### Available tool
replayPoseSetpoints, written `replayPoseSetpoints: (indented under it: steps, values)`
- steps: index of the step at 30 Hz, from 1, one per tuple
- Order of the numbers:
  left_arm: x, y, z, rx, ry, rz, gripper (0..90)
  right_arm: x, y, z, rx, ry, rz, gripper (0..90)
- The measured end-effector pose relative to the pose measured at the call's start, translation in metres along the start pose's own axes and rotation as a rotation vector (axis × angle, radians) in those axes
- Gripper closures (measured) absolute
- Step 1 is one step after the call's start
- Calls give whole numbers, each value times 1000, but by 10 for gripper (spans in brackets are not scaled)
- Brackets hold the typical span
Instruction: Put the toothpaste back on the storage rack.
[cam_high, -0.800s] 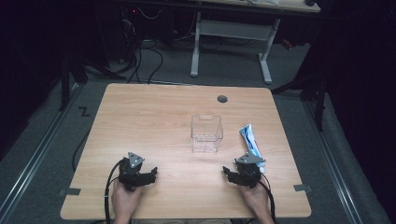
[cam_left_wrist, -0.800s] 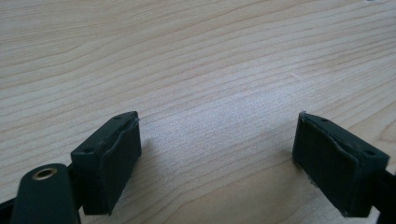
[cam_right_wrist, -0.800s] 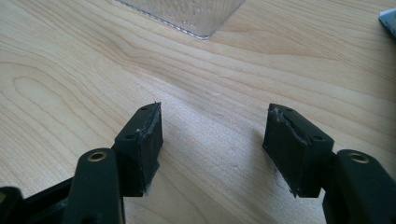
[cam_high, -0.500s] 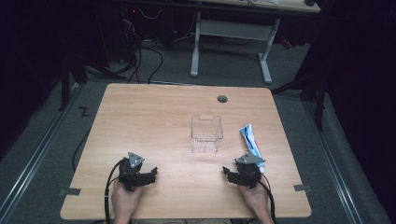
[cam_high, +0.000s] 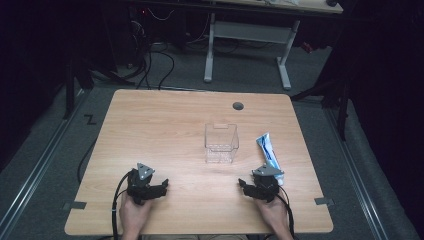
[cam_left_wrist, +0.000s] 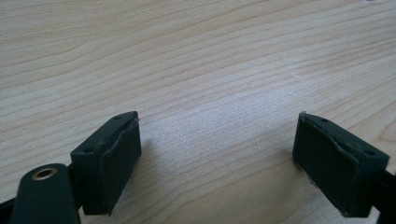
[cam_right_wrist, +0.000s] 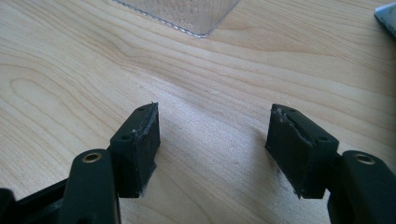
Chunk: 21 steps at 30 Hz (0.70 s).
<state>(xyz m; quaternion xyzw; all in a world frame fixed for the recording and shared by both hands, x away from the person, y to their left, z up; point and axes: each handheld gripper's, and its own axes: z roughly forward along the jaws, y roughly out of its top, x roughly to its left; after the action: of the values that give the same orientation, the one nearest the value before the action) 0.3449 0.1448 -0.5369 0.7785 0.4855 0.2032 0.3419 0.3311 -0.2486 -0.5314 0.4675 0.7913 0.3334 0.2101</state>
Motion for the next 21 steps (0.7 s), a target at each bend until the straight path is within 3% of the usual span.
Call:
replayPoseSetpoints:
  steps: [15, 21]
  values:
    - [0, 0, 0, 2, -1, 1, 155, 0, 1, 1, 1, -27, 25, 351]
    - [0, 0, 0, -1, -1, 1, 155, 1, 0, 0, -9, -51, 29, 416]
